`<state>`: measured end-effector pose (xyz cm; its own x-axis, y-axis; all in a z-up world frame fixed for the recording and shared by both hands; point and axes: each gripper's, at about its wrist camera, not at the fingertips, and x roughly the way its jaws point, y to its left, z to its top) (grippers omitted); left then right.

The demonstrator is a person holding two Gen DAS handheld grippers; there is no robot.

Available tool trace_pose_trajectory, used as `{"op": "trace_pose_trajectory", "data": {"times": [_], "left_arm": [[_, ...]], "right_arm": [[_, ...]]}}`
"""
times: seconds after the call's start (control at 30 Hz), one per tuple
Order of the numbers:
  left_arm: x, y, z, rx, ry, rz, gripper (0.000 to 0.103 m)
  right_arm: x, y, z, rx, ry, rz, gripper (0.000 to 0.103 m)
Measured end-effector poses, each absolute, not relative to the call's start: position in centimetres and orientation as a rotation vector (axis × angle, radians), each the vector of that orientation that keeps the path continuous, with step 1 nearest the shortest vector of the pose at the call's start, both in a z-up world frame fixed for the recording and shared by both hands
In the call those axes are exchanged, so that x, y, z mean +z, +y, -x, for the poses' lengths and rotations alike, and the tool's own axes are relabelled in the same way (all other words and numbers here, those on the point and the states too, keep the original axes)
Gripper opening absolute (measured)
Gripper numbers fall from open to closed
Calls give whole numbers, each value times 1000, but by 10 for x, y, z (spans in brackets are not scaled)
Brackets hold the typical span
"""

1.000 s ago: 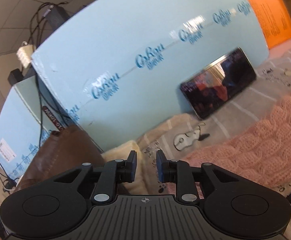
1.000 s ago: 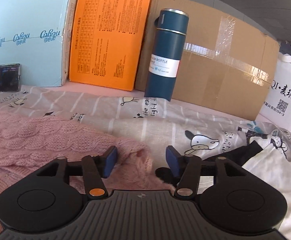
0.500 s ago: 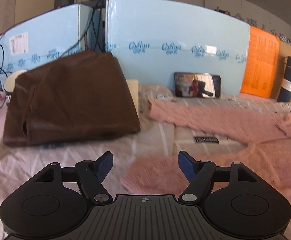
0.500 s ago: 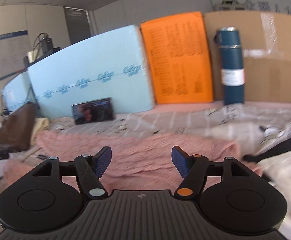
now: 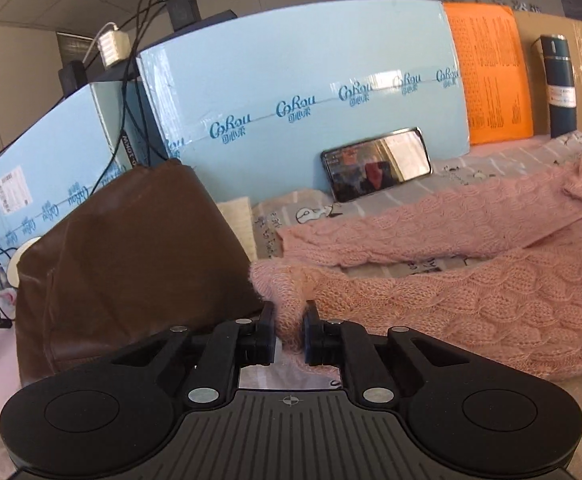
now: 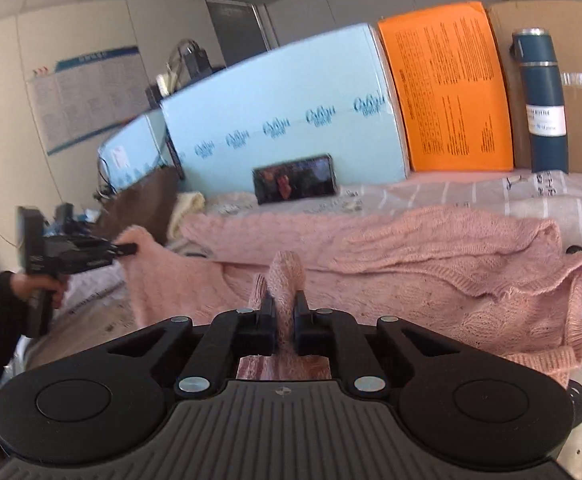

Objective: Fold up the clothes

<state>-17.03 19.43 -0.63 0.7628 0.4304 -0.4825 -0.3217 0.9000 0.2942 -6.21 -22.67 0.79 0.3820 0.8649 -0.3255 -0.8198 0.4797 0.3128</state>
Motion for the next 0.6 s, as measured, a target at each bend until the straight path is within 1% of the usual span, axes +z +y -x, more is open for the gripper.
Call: {"op": "trace_pose_trajectory", "data": {"times": [0.03,0.13,0.17,0.2,0.27,0.33,0.37,0.4,0.47,0.53,0.57,0.6], "left_arm": [[-7,193,168,423,575,-212,18],[-5,187,166,482,549,-246,31],[-1,185,167,509,523,-255,46],[3,182,169,534,491,-263,66],[12,176,173,577,429,-275,81],[21,168,176,555,387,-263,84],[25,163,176,523,375,-248,88],[27,157,175,481,369,-236,91],[27,143,172,383,372,-224,91],[23,129,167,305,391,-236,91],[20,122,165,268,400,-244,91],[17,116,163,237,410,-251,91]], "right_arm": [[12,-237,72,1094,458,-120,7],[19,-263,98,1137,414,-146,7],[18,-270,107,1141,420,-135,7],[16,-276,117,1144,434,-116,7],[10,-282,131,1153,476,-108,7],[2,-286,144,1168,528,-111,7],[-5,-286,148,1170,565,-125,8],[-11,-285,152,1171,603,-139,11],[-23,-284,160,1169,676,-141,18],[-29,-287,169,1164,696,-156,34],[-28,-291,172,1174,695,-180,39],[-25,-293,177,1178,681,-177,52]]}}
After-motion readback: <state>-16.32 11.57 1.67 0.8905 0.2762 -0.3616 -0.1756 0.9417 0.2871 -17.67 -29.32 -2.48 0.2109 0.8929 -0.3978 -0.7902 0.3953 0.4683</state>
